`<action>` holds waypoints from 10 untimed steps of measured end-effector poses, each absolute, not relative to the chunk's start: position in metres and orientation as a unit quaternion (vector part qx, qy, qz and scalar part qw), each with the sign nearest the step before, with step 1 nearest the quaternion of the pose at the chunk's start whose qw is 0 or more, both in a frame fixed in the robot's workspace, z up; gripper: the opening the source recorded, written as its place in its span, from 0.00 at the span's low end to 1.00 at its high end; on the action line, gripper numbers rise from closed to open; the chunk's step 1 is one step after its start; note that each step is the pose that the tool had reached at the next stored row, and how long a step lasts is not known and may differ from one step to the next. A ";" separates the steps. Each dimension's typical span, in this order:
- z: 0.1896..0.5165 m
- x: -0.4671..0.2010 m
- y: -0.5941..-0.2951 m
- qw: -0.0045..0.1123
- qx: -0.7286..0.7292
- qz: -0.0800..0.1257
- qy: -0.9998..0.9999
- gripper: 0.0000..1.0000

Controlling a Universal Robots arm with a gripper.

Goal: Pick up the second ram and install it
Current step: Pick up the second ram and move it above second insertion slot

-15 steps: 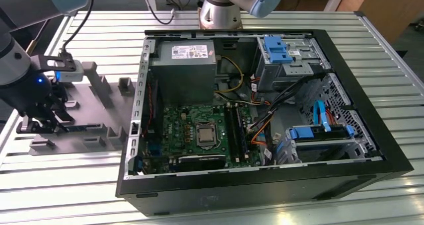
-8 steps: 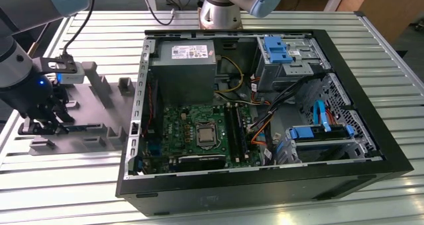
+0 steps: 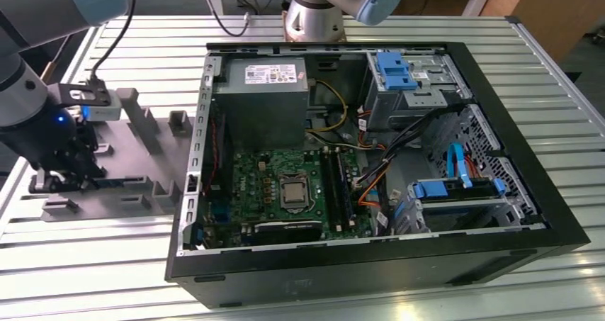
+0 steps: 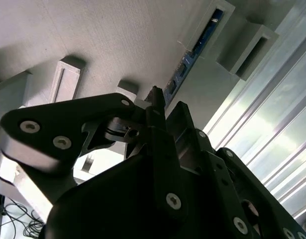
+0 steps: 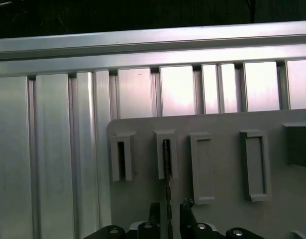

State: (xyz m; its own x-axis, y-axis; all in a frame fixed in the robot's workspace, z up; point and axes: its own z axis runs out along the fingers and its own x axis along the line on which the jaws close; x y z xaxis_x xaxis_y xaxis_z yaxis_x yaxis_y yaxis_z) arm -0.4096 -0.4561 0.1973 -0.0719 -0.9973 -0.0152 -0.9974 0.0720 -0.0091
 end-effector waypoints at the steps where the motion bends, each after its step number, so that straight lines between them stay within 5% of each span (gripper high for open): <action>1: 0.196 -0.410 -0.456 0.009 -0.681 0.002 0.732 0.30; 10: 0.190 -0.410 -0.456 0.009 -0.681 0.002 0.732 0.28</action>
